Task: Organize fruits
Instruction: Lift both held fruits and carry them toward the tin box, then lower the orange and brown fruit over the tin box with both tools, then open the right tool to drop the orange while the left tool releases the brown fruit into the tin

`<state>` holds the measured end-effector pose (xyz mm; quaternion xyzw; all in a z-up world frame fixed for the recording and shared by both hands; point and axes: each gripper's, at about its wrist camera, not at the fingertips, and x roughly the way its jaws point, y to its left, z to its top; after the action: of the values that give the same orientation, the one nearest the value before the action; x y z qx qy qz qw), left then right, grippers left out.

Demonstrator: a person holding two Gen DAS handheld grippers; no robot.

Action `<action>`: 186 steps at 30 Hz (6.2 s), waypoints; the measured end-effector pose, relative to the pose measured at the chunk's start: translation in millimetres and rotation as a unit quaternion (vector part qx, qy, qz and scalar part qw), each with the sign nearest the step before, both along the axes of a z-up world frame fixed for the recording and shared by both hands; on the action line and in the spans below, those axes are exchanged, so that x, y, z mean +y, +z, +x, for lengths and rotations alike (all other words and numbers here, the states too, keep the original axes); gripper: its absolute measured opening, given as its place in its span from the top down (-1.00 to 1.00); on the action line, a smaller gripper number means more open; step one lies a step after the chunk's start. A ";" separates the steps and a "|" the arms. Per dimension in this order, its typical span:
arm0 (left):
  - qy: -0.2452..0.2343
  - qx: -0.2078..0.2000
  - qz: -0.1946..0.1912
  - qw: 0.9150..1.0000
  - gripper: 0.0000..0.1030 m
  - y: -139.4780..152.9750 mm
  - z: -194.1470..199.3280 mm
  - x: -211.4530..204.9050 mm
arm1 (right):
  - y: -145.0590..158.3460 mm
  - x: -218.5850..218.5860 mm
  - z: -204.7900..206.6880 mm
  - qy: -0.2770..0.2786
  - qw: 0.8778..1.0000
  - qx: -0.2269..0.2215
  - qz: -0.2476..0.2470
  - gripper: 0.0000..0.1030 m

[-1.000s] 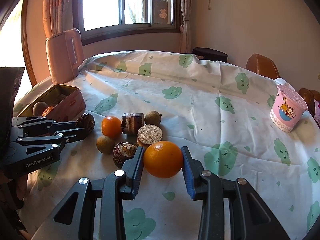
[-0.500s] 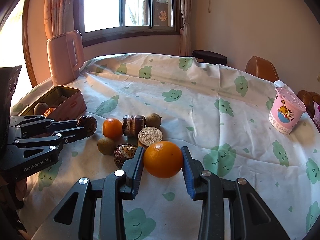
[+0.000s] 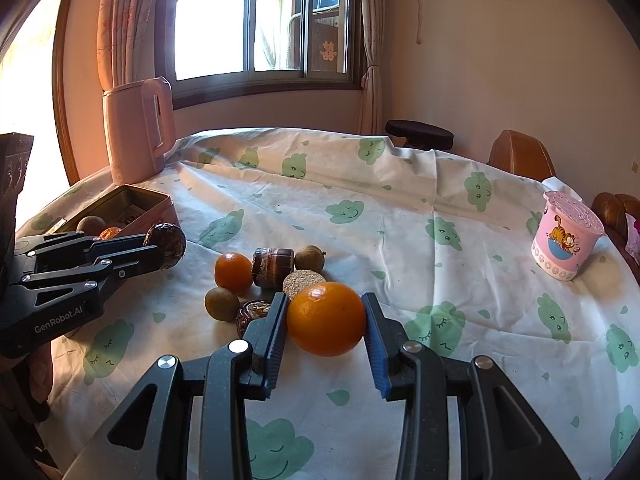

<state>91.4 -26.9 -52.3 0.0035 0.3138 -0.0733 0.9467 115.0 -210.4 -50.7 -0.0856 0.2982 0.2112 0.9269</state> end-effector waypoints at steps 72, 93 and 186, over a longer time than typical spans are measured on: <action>0.088 -0.117 -0.001 0.989 0.60 30.2 -67.3 53.9 | 48.4 70.4 -55.5 0.082 0.987 -0.130 0.055 0.25; 0.132 -0.115 -0.004 0.985 0.60 27.2 -81.5 96.3 | 46.3 132.6 -62.0 0.141 0.981 -0.122 0.047 0.25; 0.173 -0.030 -0.006 0.984 -0.36 3.4 -71.3 147.0 | 9.1 194.2 -53.3 0.159 0.986 -0.055 -0.007 -0.14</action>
<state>20.1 120.1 -48.9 -0.0546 0.2802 0.0899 0.9541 61.6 -16.2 -41.6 -0.1496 0.2304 0.3492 0.8959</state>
